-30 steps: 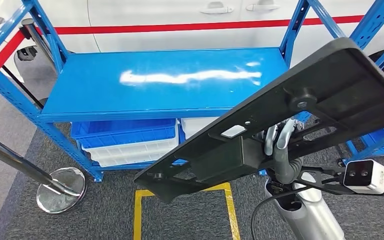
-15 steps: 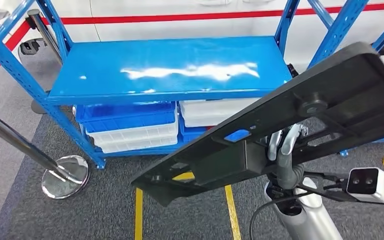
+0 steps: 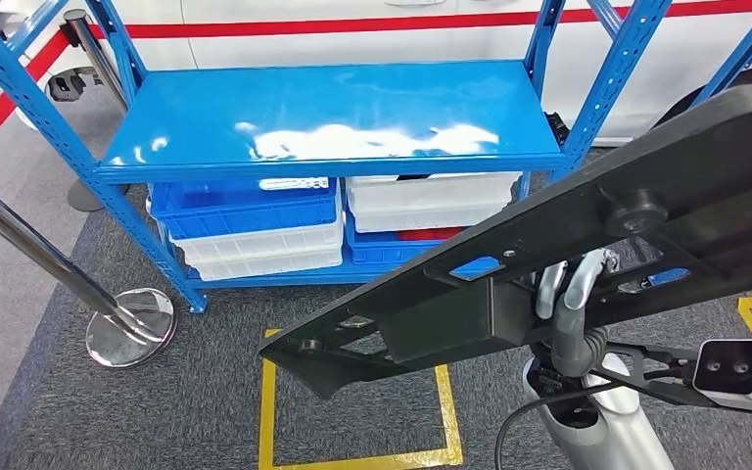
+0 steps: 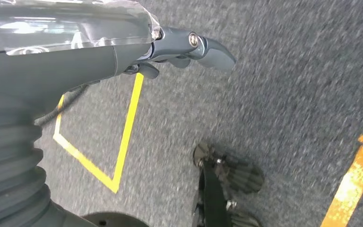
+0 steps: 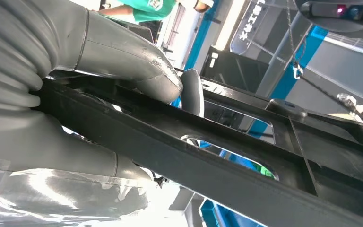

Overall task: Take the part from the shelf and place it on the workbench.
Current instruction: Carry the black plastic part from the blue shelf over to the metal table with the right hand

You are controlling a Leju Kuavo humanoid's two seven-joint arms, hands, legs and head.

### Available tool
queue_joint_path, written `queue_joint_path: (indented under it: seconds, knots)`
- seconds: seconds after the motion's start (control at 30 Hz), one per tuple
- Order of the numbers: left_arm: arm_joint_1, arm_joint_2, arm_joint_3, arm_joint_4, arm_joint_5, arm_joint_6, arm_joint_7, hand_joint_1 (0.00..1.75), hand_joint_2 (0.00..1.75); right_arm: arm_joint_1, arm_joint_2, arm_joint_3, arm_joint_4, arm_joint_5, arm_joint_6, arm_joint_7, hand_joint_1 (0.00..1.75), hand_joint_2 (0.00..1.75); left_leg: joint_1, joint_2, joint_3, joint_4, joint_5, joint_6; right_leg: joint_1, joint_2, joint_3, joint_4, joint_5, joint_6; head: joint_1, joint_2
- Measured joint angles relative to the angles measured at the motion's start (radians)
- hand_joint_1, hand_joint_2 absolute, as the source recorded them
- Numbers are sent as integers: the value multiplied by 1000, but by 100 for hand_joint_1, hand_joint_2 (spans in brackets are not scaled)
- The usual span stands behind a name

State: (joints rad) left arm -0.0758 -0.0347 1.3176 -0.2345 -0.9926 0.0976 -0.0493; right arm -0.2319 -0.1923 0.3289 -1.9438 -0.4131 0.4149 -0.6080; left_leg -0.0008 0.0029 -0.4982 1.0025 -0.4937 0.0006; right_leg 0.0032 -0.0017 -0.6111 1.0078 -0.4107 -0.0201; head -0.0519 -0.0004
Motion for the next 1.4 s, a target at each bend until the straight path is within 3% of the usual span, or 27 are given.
queue_joint_path:
  seconds: [0.1,0.13,0.17,0.23,0.27,0.3,0.33,0.37,0.43,0.5,0.63,0.7,0.77,0.8,0.83,0.87,0.9,0.97,1.03,1.1,1.17,1.23,1.3,1.33,1.37,1.4]
  knots:
    - [0,4,0,0,9,0,2,0,175,1,2,-1,-5,0,3,0,175,175,-3,2,3,-29,9,12,-5,-2,-3,2,8,19,0,0]
    - [0,5,0,0,13,0,2,0,175,1,3,-1,-6,0,7,-1,175,175,-2,3,3,-36,18,19,-6,-1,-11,17,-6,23,0,0]
    - [0,5,0,0,17,1,3,0,175,2,3,-1,-7,0,12,-2,175,175,0,5,0,-42,27,23,-7,0,-27,52,-32,27,0,0]
    - [1,5,1,0,24,2,4,0,175,5,6,0,-6,2,24,-5,175,175,0,6,-12,-43,39,29,-9,2,-80,178,-109,32,0,0]
    - [1,5,1,0,26,2,3,0,175,7,7,0,-5,4,30,-6,175,175,0,6,-19,-42,42,28,-11,2,-106,243,-138,35,0,0]
    - [2,5,1,0,28,2,3,0,175,8,9,0,-3,6,34,-7,175,175,0,6,-25,-40,45,27,-13,2,-117,280,-149,38,0,0]
    - [3,5,2,0,28,2,3,0,175,10,11,0,-2,8,38,-7,175,175,1,6,-30,-37,47,26,-16,1,-108,278,-140,41,0,0]
    - [4,5,2,0,29,2,3,0,175,10,12,1,0,9,40,-7,175,175,1,6,-32,-33,47,24,-18,1,-77,233,-115,42,0,0]
    - [4,5,2,0,29,2,2,0,175,10,14,1,1,10,42,-8,175,175,1,5,-38,-20,43,17,-21,0,6,92,-64,41,0,0]
    - [3,5,2,0,28,1,1,0,175,10,17,0,1,11,43,-8,175,175,-2,5,-46,-8,40,7,-18,1,45,16,-49,31,0,0]
    - [3,8,2,-1,17,2,1,0,175,22,26,-9,-2,24,54,-12,175,175,1,4,-57,10,29,-14,-17,4,41,6,-44,5,0,0]
    - [3,14,2,-2,11,2,-1,0,175,33,34,-16,-6,36,67,-14,175,175,5,4,-94,93,-24,-24,-18,6,41,1,-40,-5,0,0]
    - [5,21,2,-2,8,1,-6,0,175,50,44,-22,-7,51,83,-15,175,175,7,3,-158,233,-86,-31,-16,11,38,2,-38,-8,0,0]
    - [7,25,2,-3,8,1,-8,0,175,60,50,-26,-7,62,90,-15,175,175,7,3,-180,280,-99,-32,-15,16,37,2,-38,-8,0,0]
    - [9,30,2,-3,9,2,-8,0,175,69,57,-28,-6,77,94,-15,175,175,7,3,-185,290,-91,-32,-15,23,36,3,-38,-9,0,0]
    - [10,34,2,-3,11,5,-5,0,175,75,65,-31,-6,96,96,-15,175,175,7,0,-168,256,-63,-30,-14,31,36,5,-37,-9,0,0]
    - [11,39,3,-3,15,10,-1,0,175,80,73,-33,-7,119,95,-15,175,175,7,-9,-136,188,-24,-26,-15,40,37,6,-37,-8,0,0]
    - [11,49,7,-5,29,24,6,0,175,84,85,-34,-7,159,89,-15,175,175,8,-47,-70,51,29,-17,-14,58,34,9,-36,-3,0,0]
    - [12,56,11,-6,36,30,7,0,175,89,89,-35,-7,194,82,-15,175,175,6,-67,-47,0,34,-10,-17,76,27,8,-30,9,0,0]
    - [11,60,12,-6,37,28,5,0,175,96,89,-37,-8,226,74,-15,175,175,7,-50,-47,-8,39,-2,-19,91,20,7,-26,23,0,0]
    - [9,62,14,-6,37,24,0,0,175,100,89,-40,-11,247,67,-15,175,175,10,-29,-45,-21,49,10,-16,71,4,38,-49,31,0,0]
    - [9,61,17,-6,38,17,-3,0,175,103,89,-43,-14,256,60,-15,175,175,9,-7,-46,-26,53,18,-14,30,-48,149,-114,34,0,0]
    - [11,61,22,-6,39,13,-5,0,175,110,89,-44,-15,260,57,-15,175,175,5,16,-49,-24,52,21,-15,12,-105,274,-164,37,0,0]
    - [11,61,24,-6,40,12,-6,0,175,113,89,-44,-15,261,57,-15,175,175,3,27,-49,-23,52,21,-16,9,-113,293,-162,38,0,0]
    - [11,61,26,-6,40,11,-6,0,175,115,89,-45,-15,262,57,-15,175,175,2,37,-49,-22,50,21,-16,5,-99,269,-141,37,0,0]
    - [10,61,27,-6,40,10,-6,0,175,116,89,-45,-16,263,57,-15,175,175,2,47,-49,-19,48,20,-15,-3,-66,207,-108,35,0,0]
